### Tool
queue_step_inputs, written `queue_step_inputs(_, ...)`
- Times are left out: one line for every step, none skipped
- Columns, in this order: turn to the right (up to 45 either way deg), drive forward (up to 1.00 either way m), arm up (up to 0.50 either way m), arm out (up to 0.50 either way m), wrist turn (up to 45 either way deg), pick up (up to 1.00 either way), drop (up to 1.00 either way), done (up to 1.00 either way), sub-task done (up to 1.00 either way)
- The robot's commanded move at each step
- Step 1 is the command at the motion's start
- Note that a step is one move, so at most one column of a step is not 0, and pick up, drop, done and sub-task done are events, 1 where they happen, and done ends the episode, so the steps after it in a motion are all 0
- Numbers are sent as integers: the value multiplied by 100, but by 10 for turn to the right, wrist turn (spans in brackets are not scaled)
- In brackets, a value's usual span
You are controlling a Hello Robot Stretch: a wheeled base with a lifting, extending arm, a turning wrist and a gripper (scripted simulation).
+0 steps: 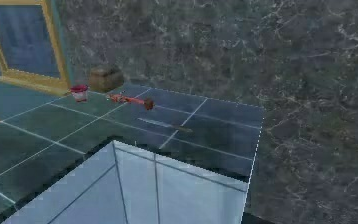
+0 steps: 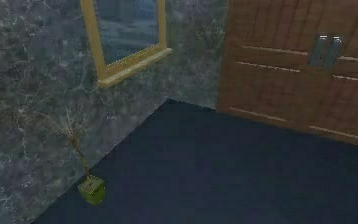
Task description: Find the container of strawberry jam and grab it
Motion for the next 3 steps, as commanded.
queue_step_inputs(-450,0,0,0,0,0,0,0,0)
queue_step_inputs(-450,0,0,0,0,0,0,0,0)
queue_step_inputs(-240,0,0,0,0,0,0,0,0)
